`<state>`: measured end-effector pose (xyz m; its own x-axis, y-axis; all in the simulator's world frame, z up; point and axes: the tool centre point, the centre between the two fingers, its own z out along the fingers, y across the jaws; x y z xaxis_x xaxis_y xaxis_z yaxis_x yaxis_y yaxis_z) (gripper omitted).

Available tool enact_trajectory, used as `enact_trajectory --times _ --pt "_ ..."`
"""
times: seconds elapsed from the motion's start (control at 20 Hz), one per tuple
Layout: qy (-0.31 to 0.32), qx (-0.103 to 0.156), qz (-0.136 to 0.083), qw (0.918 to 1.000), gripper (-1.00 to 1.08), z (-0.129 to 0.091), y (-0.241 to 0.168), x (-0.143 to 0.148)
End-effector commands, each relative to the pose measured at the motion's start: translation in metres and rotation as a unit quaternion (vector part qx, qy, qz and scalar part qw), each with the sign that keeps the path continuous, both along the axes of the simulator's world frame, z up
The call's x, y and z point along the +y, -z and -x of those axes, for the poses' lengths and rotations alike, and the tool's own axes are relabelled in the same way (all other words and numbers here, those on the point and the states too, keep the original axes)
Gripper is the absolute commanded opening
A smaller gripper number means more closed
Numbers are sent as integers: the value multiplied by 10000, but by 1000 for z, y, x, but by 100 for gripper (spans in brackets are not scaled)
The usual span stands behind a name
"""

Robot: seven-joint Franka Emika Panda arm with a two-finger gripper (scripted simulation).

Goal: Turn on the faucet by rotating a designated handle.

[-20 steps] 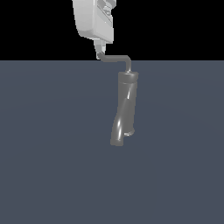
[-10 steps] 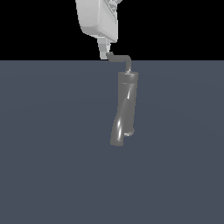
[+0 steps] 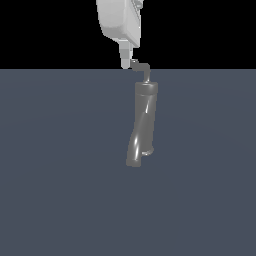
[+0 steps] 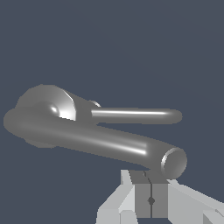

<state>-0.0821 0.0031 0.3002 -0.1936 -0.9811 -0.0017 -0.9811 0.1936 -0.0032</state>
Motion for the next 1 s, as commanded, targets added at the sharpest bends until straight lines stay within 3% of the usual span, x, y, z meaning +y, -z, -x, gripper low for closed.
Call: enact_trajectory --times 0.0,0.45,0.5,0.95 --pt "100 6 3 9999 -100 5 0 -24" --pt "123 17 5 9999 -100 19 0 -70" --pt "-71 9 5 10000 -100 14 0 -45" --pt "21 13 7 10000 -100 -3 0 -91"
